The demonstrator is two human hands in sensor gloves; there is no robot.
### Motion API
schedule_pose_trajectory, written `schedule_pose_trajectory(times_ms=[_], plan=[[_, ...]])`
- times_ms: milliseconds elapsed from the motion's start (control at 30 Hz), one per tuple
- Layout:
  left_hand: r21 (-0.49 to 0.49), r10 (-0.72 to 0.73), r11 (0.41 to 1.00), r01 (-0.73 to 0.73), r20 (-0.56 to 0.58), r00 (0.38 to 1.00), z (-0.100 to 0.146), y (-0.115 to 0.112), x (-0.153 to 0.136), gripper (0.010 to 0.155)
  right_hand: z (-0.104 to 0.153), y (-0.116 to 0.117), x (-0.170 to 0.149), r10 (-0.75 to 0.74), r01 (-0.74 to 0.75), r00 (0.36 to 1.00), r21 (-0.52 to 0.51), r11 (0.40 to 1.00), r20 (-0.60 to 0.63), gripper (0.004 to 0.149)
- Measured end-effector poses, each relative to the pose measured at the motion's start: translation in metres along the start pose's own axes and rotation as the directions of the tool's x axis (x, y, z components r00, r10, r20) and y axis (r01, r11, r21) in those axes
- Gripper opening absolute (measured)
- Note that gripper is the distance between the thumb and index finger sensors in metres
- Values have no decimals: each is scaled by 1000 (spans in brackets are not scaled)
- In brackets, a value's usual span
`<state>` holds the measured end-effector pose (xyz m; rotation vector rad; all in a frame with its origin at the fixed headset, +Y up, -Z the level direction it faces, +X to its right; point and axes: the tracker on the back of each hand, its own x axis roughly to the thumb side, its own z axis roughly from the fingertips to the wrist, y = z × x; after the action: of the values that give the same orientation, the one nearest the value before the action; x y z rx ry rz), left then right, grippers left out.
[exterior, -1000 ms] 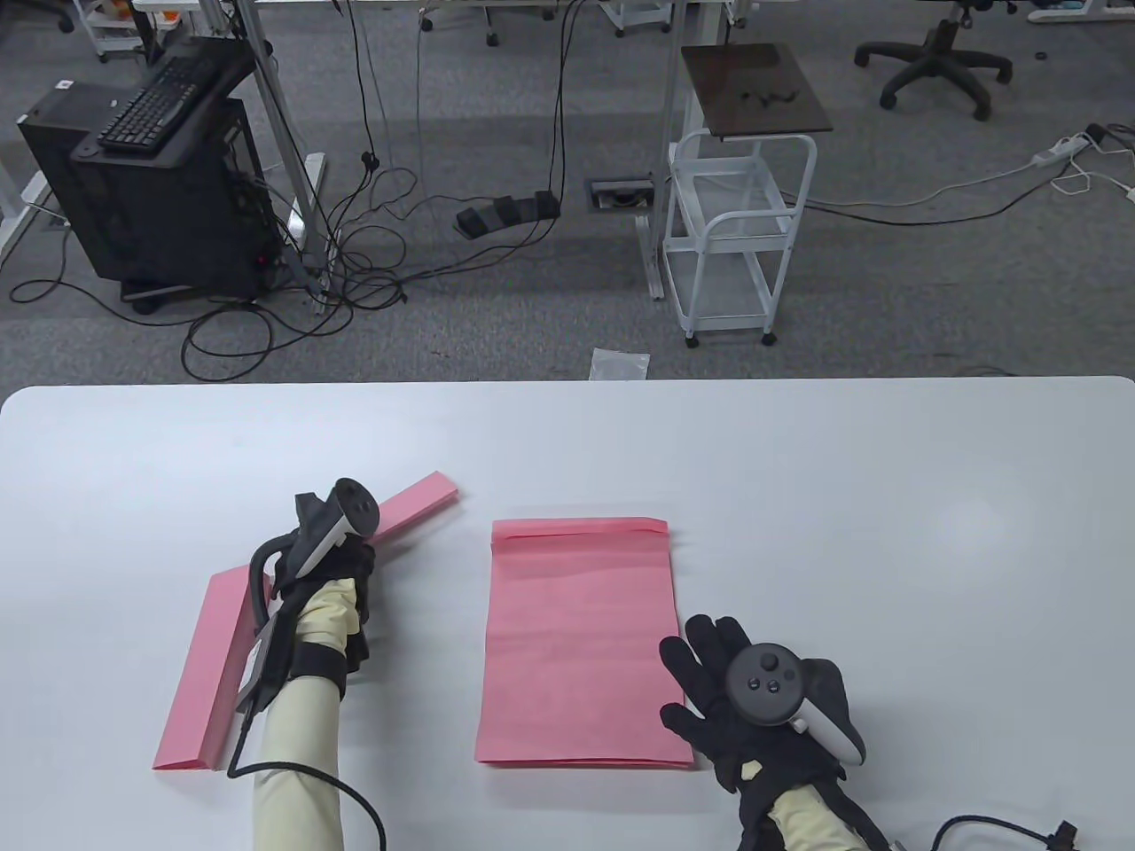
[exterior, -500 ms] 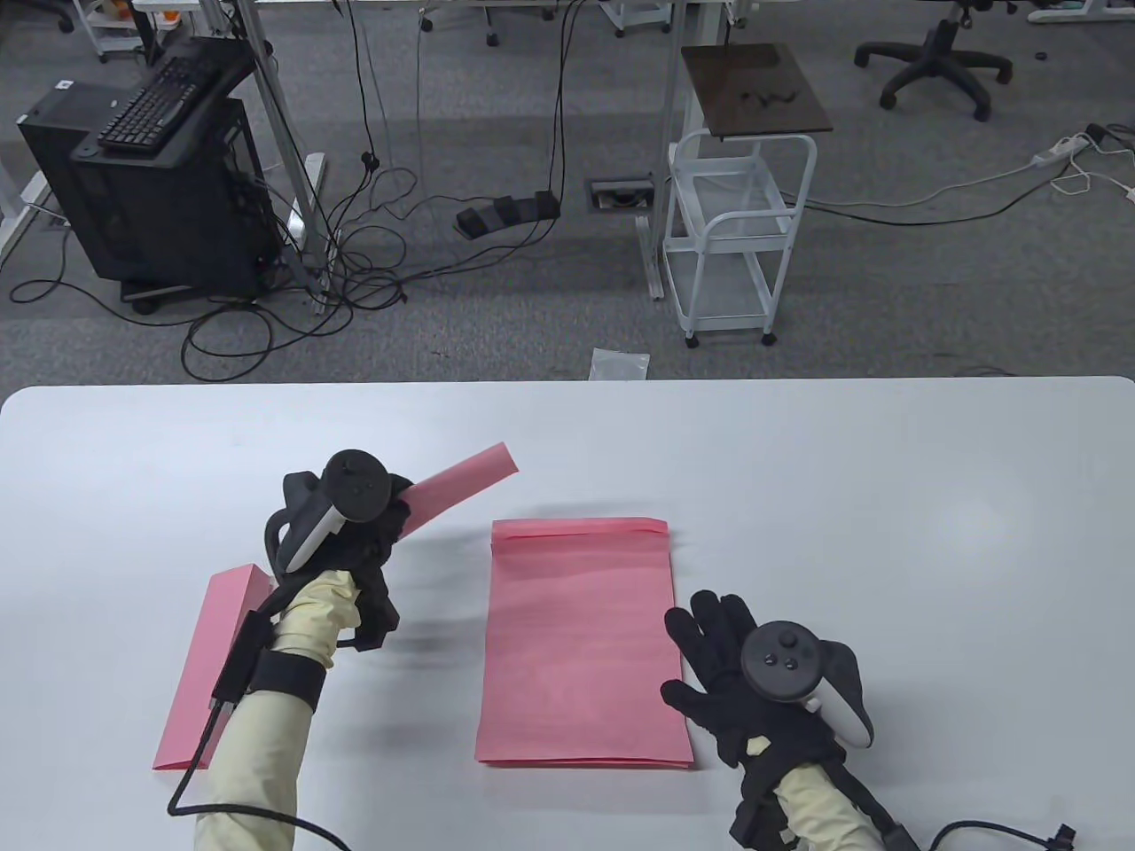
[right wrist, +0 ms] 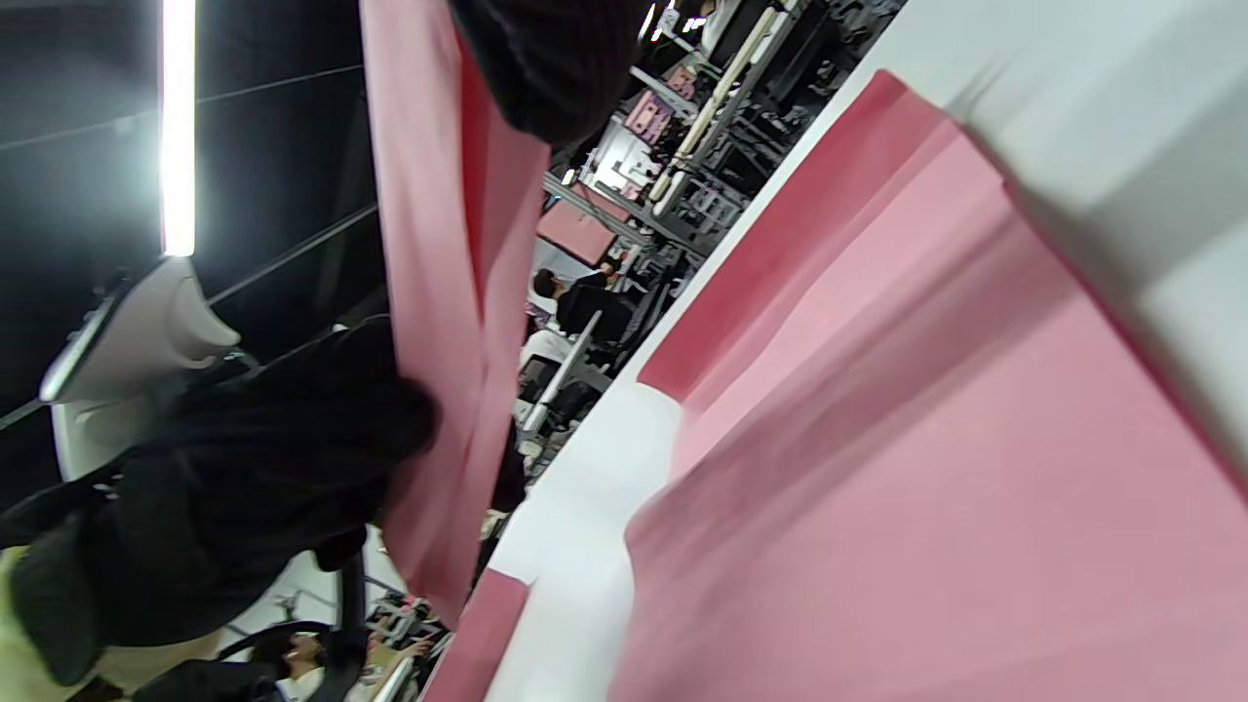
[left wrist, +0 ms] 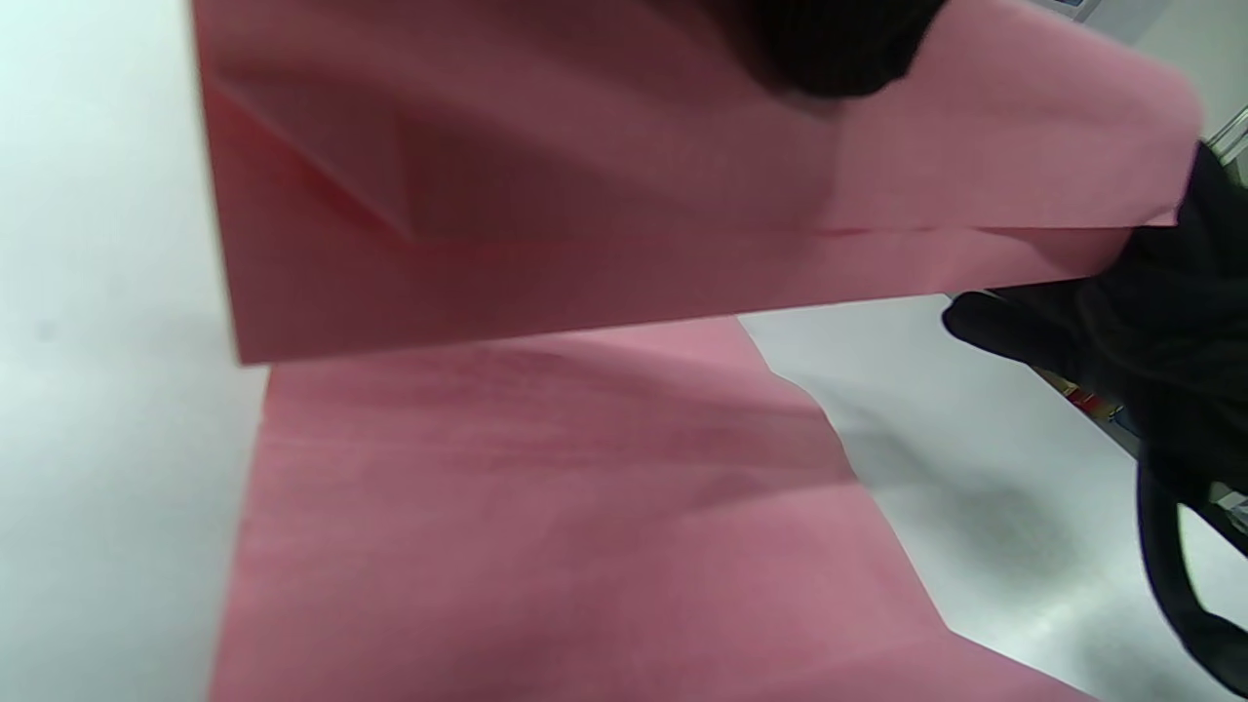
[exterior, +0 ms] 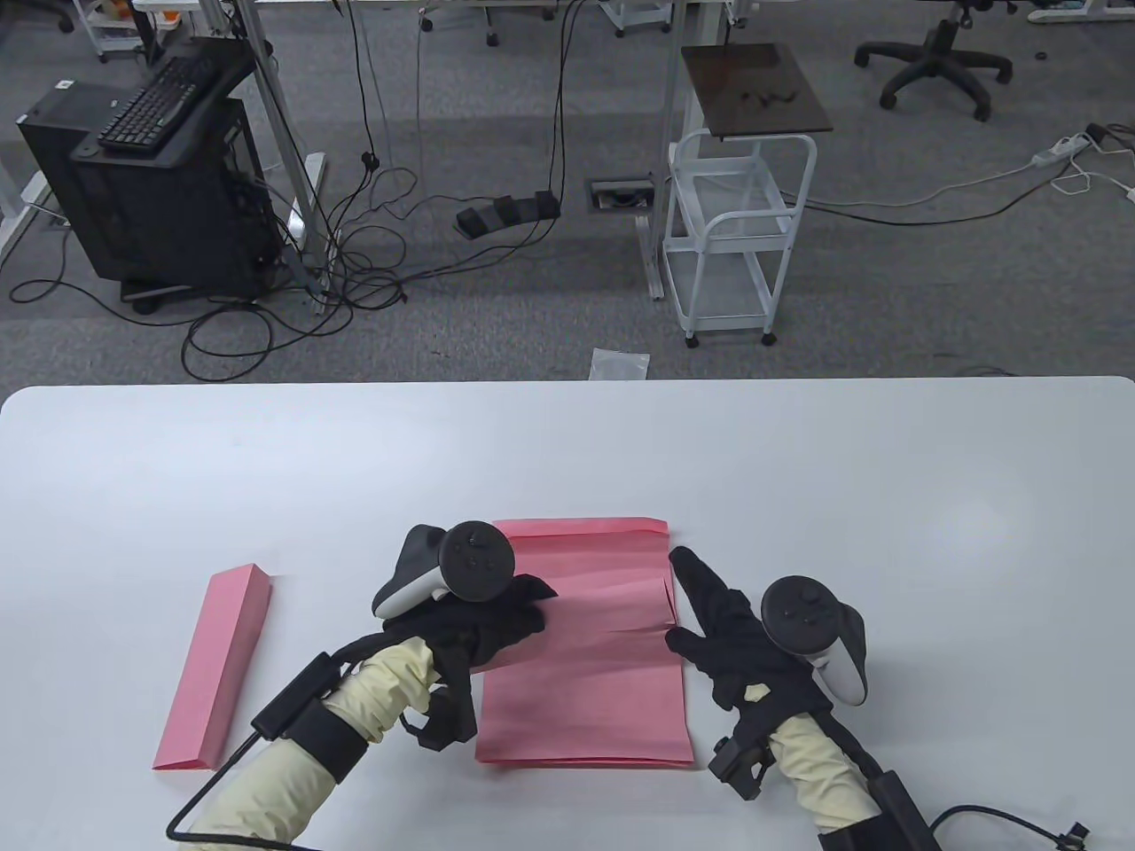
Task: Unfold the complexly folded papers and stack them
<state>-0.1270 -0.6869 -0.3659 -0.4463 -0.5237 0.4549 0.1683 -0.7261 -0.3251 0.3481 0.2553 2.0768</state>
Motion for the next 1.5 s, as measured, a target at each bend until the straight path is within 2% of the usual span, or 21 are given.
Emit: schedule_pose_trajectory(times_ms=[100, 167, 233, 300, 400, 467, 533, 633, 700, 800, 867, 933, 1100, 1300, 1400, 1500], plan=[[-17, 1, 1000, -1, -1, 1000, -3, -6, 1, 43, -1, 3, 0, -66, 66, 997, -6, 998, 34, 68], [-1, -17, 1000, 17, -5, 1000, -4, -7, 1, 43, -2, 4, 0, -160, 159, 987, 35, 987, 34, 65], [2, 9, 1000, -9, 8, 1000, -3, -7, -1, 44, -2, 3, -1, -192, 192, 980, 9, 981, 48, 64], [12, 79, 997, -79, 19, 997, 1, -7, -5, 49, -1, 0, -1, -185, 187, 981, -22, 982, 62, 63], [64, 198, 978, -200, 35, 980, 12, -4, -23, 64, 3, -7, -3, -208, 212, 976, -68, 975, 63, 63], [129, 289, 947, -296, 71, 955, 23, -4, -43, 74, 5, -11, -6, -257, 262, 965, -95, 961, 62, 63], [150, 432, 885, -442, 94, 897, 34, -11, -65, 83, 6, -13, -9, -302, 307, 951, -108, 945, 60, 63], [18, 653, 752, -658, 111, 749, 44, -29, -83, 87, 3, -9, -11, -348, 352, 936, -101, 930, 56, 63], [9, 682, 726, -687, 120, 722, 47, -37, -83, 80, 1, -3, -10, -364, 368, 930, -89, 926, 59, 63], [118, 646, 739, -663, 152, 748, 48, -42, -81, 64, 0, 3, -8, -368, 373, 927, -72, 925, 65, 63], [239, 655, 699, -673, 163, 738, 51, -45, -80, 51, 0, 3, -9, -370, 375, 927, -85, 923, 64, 63], [293, 652, 681, -671, 173, 738, 53, -47, -76, 44, 0, 4, -11, -356, 359, 933, -64, 931, 59, 65], [289, 613, 724, -627, 150, 776, 52, -49, -67, 43, -7, -2, -4, -348, 355, 933, -88, 931, 90, 73], [300, 608, 728, -616, 132, 783, 55, -48, -71, 44, -20, -11, 8, -342, 354, 934, -131, 926, 106, 45], [283, 591, 751, -596, 113, 799, 56, -47, -72, 44, -26, -10, 11, -339, 351, 936, -143, 926, 99, 41], [267, 562, 778, -568, 106, 820, 56, -47, -73, 45, -31, -9, 7, -389, 389, 920, -182, 903, 34, 40]])
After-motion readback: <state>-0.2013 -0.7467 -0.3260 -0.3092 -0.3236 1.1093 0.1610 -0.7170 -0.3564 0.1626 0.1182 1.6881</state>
